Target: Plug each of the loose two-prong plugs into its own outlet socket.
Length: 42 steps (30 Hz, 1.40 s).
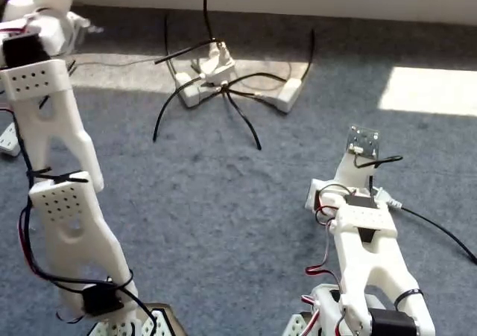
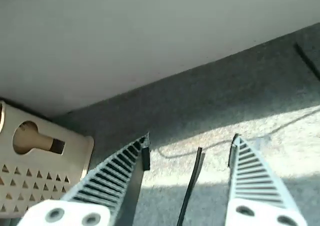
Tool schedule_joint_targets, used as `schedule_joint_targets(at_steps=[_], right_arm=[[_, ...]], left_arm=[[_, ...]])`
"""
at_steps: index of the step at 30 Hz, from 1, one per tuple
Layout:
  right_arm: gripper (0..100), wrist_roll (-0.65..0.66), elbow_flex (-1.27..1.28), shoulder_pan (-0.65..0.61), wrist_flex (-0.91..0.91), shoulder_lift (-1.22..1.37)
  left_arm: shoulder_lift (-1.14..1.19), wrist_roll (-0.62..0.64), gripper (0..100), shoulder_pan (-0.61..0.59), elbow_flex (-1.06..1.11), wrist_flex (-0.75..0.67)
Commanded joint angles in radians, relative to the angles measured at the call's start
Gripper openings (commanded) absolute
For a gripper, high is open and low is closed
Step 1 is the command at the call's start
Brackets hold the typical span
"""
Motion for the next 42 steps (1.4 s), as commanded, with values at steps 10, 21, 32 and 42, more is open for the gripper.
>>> schedule_joint_targets(at_steps=[10,21,32,42], right_arm=[[0.9,-0.005,-0.004,-0.010,-0.012,-0.022],[0.9,-0.005,0.024,-0.025,-0.010,-0.024],[0.9,-0.005,0.024,-0.025,-0.010,-0.024],[0.9,-0.005,0.022,-0.025,-0.013,-0.024]], left_arm=[[-0.065,-0.146,25,-0.317,0.236,-0.023],[-0.064,-0.311,25,-0.423,0.542,-0.023],[-0.008,-0.354,25,-0.367,0.792,-0.330],[0.065,-0.356,24,-0.361,0.789,-0.428]])
